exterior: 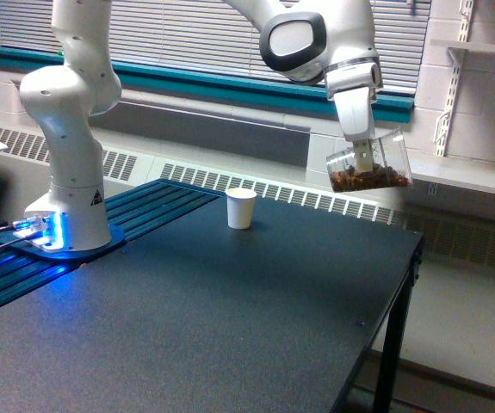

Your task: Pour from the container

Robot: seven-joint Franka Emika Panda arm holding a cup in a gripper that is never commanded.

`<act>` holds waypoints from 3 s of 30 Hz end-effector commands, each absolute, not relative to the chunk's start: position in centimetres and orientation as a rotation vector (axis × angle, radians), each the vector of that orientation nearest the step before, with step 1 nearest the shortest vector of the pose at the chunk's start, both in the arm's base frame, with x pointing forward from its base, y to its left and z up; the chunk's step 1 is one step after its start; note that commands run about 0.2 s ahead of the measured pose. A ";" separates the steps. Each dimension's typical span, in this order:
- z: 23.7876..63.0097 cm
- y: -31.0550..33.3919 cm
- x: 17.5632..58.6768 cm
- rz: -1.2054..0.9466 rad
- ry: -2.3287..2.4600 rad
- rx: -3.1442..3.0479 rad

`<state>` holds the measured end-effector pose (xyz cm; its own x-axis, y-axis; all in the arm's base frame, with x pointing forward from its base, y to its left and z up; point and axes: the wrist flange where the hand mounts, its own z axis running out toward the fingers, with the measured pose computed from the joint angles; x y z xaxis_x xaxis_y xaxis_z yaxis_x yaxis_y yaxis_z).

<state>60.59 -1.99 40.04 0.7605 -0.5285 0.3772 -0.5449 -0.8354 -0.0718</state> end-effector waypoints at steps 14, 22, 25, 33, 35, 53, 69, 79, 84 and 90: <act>31.1 8.7 55.6 0.335 -0.620 2.997; 31.0 7.9 56.2 0.388 -0.626 2.957; 31.2 8.0 56.5 0.411 -0.627 2.955; 30.5 8.4 56.0 0.407 -0.583 2.946; 30.4 8.5 55.8 0.405 -0.575 2.944; 29.0 7.8 55.2 0.483 -0.488 2.828; 28.3 8.5 55.1 0.529 -0.438 2.805; 27.3 9.8 54.9 0.540 -0.376 2.800; 27.0 11.3 55.1 0.559 -0.334 2.810; 26.6 13.5 55.7 0.583 -0.291 2.830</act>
